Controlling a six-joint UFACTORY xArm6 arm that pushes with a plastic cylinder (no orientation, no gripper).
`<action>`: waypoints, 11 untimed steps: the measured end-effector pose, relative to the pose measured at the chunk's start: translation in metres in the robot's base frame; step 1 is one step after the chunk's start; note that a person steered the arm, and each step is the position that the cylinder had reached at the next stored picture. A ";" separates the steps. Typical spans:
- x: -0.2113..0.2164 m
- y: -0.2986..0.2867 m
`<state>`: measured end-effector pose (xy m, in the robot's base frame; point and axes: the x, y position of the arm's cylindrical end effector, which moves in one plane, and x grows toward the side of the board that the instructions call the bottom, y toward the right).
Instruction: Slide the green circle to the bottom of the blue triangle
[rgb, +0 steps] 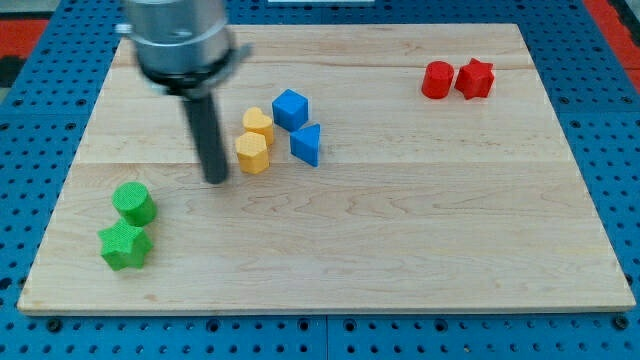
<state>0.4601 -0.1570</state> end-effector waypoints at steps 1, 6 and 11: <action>-0.014 -0.087; 0.037 -0.006; 0.092 0.184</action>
<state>0.5521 0.0266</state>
